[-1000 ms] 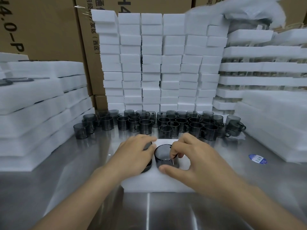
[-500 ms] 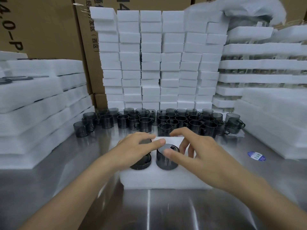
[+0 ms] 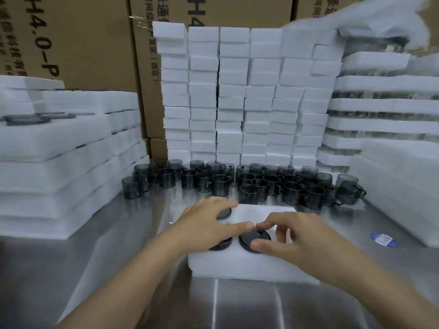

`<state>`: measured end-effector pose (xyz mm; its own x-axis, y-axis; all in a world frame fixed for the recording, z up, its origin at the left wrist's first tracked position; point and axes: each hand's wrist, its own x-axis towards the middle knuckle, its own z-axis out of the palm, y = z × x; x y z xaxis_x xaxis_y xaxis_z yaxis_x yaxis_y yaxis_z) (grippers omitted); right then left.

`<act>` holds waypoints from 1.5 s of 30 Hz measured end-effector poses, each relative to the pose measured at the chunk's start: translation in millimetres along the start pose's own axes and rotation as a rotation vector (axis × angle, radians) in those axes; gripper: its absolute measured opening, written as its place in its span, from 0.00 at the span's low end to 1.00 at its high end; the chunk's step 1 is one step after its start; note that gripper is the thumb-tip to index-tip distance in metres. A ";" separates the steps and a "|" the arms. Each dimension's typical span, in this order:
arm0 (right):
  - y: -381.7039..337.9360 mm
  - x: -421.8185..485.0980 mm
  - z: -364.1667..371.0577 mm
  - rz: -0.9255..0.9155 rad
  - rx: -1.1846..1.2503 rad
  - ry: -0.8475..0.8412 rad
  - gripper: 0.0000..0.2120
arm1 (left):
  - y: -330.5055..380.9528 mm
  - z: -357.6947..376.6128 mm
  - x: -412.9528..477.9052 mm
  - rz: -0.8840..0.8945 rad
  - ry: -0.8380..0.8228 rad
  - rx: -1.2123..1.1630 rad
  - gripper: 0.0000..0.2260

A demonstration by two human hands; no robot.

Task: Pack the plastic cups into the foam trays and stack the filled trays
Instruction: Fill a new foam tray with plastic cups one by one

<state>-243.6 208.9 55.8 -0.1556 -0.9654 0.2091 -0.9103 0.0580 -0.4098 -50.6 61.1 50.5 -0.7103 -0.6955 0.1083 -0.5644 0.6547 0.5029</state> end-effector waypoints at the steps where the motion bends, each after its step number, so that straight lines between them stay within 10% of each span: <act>1: -0.4 -0.5 0.3 0.000 -0.012 0.001 0.27 | 0.2 0.0 0.6 -0.004 0.000 0.008 0.35; 9: 35.5 10.3 -12.2 -0.050 -0.082 0.169 0.27 | -2.3 4.2 1.5 0.015 0.017 0.046 0.30; 14: 69.9 19.0 -1.1 0.118 0.219 -0.198 0.29 | -4.1 5.7 2.9 0.047 -0.006 -0.016 0.30; 18: 74.5 23.2 5.7 0.113 0.304 -0.176 0.24 | -2.3 3.8 1.5 0.033 -0.020 0.068 0.29; 34: 68.2 18.7 5.1 0.103 0.332 -0.099 0.15 | 42.5 27.9 151.2 -0.380 0.002 0.275 0.22; 45: 65.9 16.1 3.3 0.103 0.311 -0.083 0.15 | 84.3 -90.2 113.1 -0.176 -0.131 0.373 0.30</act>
<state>-304.8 196.3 29.2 -0.1972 -0.9767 0.0849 -0.7287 0.0880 -0.6791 -140.6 10.9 182.6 -0.6235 -0.7784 -0.0732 -0.7780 0.6084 0.1570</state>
